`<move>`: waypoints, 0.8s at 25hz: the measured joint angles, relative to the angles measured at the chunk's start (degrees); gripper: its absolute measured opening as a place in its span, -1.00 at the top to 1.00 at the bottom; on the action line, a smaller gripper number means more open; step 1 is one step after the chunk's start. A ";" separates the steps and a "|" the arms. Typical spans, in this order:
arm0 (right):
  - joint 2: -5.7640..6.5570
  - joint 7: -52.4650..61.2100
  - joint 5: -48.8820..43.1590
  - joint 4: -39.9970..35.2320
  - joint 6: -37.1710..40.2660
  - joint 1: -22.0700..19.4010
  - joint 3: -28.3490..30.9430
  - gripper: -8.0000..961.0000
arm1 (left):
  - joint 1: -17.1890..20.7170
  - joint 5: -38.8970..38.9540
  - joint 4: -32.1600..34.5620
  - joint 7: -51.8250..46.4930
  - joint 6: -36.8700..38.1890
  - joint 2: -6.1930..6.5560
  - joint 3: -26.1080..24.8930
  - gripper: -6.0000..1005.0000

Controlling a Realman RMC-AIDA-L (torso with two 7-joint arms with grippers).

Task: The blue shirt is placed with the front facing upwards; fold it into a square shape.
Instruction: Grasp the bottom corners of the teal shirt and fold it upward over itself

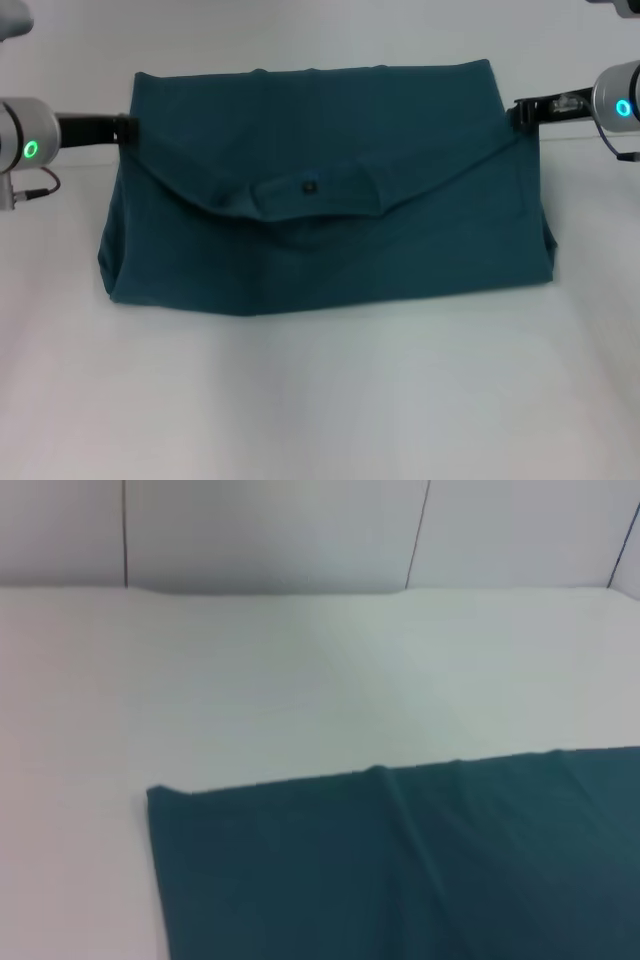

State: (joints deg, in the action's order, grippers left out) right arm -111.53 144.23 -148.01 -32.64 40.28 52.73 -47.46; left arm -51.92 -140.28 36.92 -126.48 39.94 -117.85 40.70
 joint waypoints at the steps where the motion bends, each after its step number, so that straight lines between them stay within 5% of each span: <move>1: 0.02 0.00 -0.01 0.01 -0.31 0.02 0.00 0.91 | 0.00 0.00 0.00 0.00 0.00 0.00 0.00 0.87; 9: -0.03 -0.47 -0.07 0.65 -2.16 0.42 -0.15 0.91 | -2.84 0.02 -2.24 1.48 -3.73 -0.17 0.54 0.87; 20: 0.32 -0.60 -0.23 1.56 -3.49 0.92 -4.73 0.90 | -2.84 -0.78 -2.45 1.56 -6.97 -2.08 3.01 0.86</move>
State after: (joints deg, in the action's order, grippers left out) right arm -111.21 143.63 -148.24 -31.08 36.79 53.65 -52.19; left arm -54.75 -141.06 34.48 -124.92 32.97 -119.93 43.71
